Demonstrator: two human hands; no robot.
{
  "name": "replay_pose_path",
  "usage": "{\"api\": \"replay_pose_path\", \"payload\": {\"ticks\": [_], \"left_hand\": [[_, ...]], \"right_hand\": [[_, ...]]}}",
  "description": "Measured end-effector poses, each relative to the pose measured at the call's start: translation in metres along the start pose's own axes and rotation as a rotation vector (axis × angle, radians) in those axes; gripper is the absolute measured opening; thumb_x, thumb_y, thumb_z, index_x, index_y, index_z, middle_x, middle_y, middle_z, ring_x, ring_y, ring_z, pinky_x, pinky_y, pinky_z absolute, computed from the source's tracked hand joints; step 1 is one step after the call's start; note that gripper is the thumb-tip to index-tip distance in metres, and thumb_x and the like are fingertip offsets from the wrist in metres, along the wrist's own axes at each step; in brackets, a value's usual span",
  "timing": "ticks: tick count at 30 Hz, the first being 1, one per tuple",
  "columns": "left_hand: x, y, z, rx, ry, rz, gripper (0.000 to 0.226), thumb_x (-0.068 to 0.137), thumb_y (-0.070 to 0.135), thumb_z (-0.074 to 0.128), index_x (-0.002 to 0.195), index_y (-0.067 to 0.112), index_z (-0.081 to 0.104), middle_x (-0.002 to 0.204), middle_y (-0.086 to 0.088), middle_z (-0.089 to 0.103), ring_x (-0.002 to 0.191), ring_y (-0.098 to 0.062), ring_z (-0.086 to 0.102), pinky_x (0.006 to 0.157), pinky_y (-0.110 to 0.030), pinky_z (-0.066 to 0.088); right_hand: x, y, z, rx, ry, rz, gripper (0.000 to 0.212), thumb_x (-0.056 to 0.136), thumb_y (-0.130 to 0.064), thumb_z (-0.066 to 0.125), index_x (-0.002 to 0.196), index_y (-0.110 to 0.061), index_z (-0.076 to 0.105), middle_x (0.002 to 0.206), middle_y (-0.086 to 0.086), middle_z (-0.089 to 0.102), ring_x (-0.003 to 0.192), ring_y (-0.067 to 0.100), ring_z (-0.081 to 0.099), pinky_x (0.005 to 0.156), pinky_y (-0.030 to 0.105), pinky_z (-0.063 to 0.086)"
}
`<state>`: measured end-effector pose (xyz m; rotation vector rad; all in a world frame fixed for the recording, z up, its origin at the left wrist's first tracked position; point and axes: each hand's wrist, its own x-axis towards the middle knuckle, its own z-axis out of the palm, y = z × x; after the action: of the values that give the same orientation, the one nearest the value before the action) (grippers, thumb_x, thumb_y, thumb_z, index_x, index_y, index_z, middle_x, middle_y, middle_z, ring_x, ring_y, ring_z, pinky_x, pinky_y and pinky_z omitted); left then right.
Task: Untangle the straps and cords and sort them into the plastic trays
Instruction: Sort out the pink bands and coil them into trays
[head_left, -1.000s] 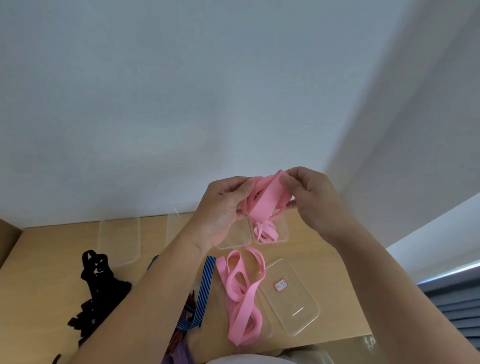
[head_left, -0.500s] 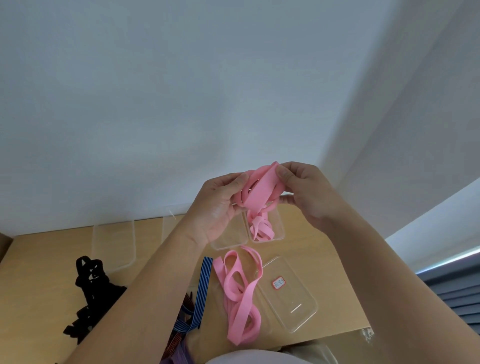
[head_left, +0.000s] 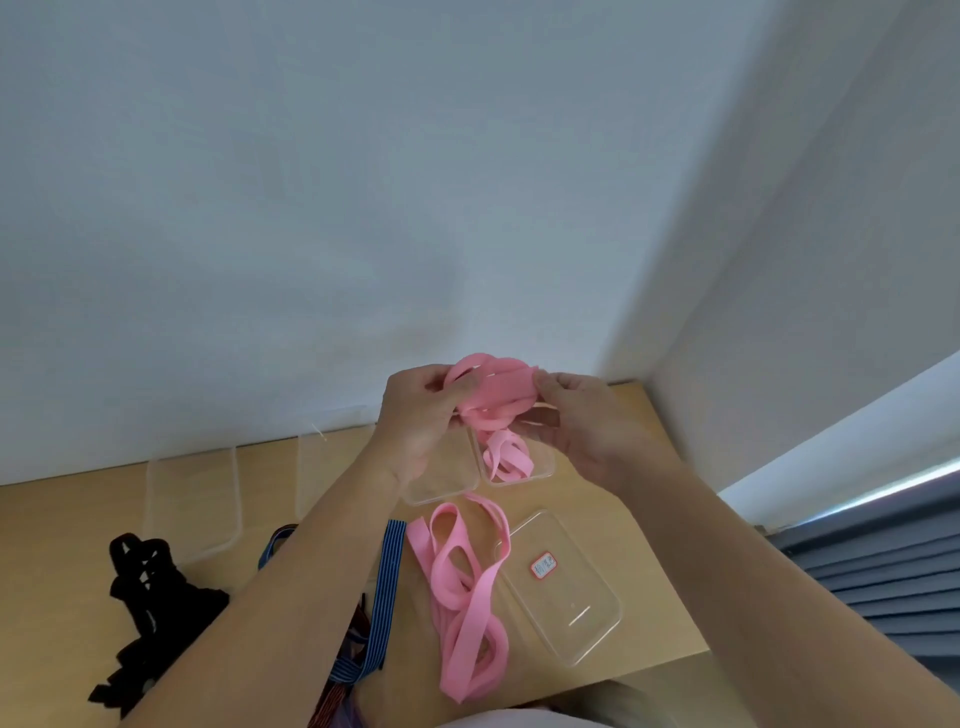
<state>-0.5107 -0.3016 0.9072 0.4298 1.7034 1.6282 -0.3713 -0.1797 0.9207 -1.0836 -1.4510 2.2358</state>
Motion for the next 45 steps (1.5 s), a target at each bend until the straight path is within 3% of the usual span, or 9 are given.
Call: {"api": "replay_pose_path", "payload": {"ticks": [4, 7, 13, 20, 23, 28, 34, 37, 45], "left_hand": [[0.033, -0.012, 0.014, 0.370, 0.003, 0.097, 0.011, 0.086, 0.020, 0.078, 0.076, 0.017, 0.076, 0.065, 0.005, 0.067, 0.062, -0.012, 0.062, 0.058, -0.026, 0.048], [0.057, -0.019, 0.031, 0.541, -0.105, 0.070, 0.015, 0.084, 0.023, 0.078, 0.071, 0.018, 0.074, 0.055, 0.013, 0.062, 0.056, -0.008, 0.058, 0.055, -0.019, 0.043], [0.102, -0.042, 0.032, 0.593, -0.439, -0.169, 0.030, 0.082, 0.023, 0.085, 0.110, 0.014, 0.078, 0.101, -0.003, 0.079, 0.097, -0.022, 0.076, 0.092, -0.041, 0.059], [0.129, -0.079, 0.053, 0.948, -0.260, -0.060, 0.026, 0.080, 0.008, 0.073, 0.104, 0.016, 0.079, 0.095, 0.000, 0.077, 0.094, -0.017, 0.072, 0.087, -0.037, 0.058], [0.136, -0.087, 0.064, 1.081, -0.151, 0.021, 0.017, 0.080, 0.008, 0.069, 0.094, 0.015, 0.075, 0.086, 0.004, 0.069, 0.087, -0.020, 0.068, 0.071, -0.027, 0.049], [0.128, -0.108, 0.068, 1.162, -0.129, 0.248, 0.022, 0.074, 0.001, 0.062, 0.094, 0.010, 0.063, 0.100, -0.004, 0.052, 0.089, -0.026, 0.053, 0.075, -0.038, 0.046], [0.114, -0.129, 0.048, 1.351, -0.136, 0.590, 0.024, 0.091, 0.023, 0.059, 0.111, 0.018, 0.071, 0.119, 0.001, 0.068, 0.105, -0.025, 0.061, 0.087, -0.042, 0.050], [0.114, -0.134, 0.040, 1.403, -0.249, 0.800, 0.020, 0.092, 0.009, 0.065, 0.109, 0.014, 0.073, 0.123, 0.001, 0.069, 0.109, -0.018, 0.064, 0.083, -0.036, 0.055], [0.128, -0.136, 0.049, 1.355, -0.257, 0.489, 0.028, 0.095, 0.023, 0.054, 0.099, 0.016, 0.081, 0.108, -0.002, 0.076, 0.099, -0.024, 0.069, 0.082, -0.037, 0.055]], "right_hand": [[0.013, 0.025, -0.019, 0.000, 0.023, 0.082, 0.028, 0.103, -0.023, 0.055, 0.118, 0.000, 0.062, 0.109, 0.022, 0.072, 0.088, 0.032, 0.073, 0.087, 0.052, 0.060], [0.025, 0.042, -0.030, -0.099, 0.120, 0.081, 0.025, 0.096, -0.018, 0.067, 0.116, -0.003, 0.060, 0.101, 0.017, 0.074, 0.081, 0.030, 0.076, 0.070, 0.041, 0.063], [0.055, 0.081, -0.042, -0.008, 0.234, 0.242, 0.009, 0.099, -0.010, 0.059, 0.098, -0.001, 0.061, 0.100, 0.021, 0.074, 0.077, 0.029, 0.076, 0.065, 0.033, 0.061], [0.071, 0.106, -0.047, -0.389, 0.170, 0.275, 0.036, 0.095, -0.021, 0.062, 0.126, -0.002, 0.060, 0.088, 0.013, 0.075, 0.065, 0.027, 0.075, 0.064, 0.036, 0.061], [0.069, 0.116, -0.048, -0.947, 0.297, -0.014, 0.030, 0.095, -0.021, 0.058, 0.122, -0.011, 0.063, 0.106, 0.007, 0.067, 0.088, 0.026, 0.069, 0.072, 0.040, 0.058], [0.078, 0.137, -0.042, -1.416, 0.071, -0.568, 0.041, 0.081, -0.020, 0.044, 0.110, -0.010, 0.072, 0.132, 0.012, 0.065, 0.112, 0.029, 0.066, 0.072, 0.040, 0.055], [0.087, 0.130, -0.036, -1.602, -0.146, -0.432, 0.038, 0.094, -0.024, 0.051, 0.124, -0.006, 0.066, 0.138, 0.019, 0.059, 0.131, 0.033, 0.053, 0.089, 0.049, 0.047], [0.088, 0.127, -0.035, -1.684, -0.220, -0.372, 0.043, 0.101, -0.026, 0.041, 0.138, -0.008, 0.055, 0.150, 0.017, 0.046, 0.143, 0.034, 0.036, 0.099, 0.051, 0.039], [0.096, 0.131, -0.030, -1.699, -0.281, -0.229, 0.060, 0.109, -0.040, 0.025, 0.154, -0.001, 0.028, 0.165, 0.022, 0.014, 0.155, 0.035, 0.006, 0.112, 0.049, 0.032]]}}
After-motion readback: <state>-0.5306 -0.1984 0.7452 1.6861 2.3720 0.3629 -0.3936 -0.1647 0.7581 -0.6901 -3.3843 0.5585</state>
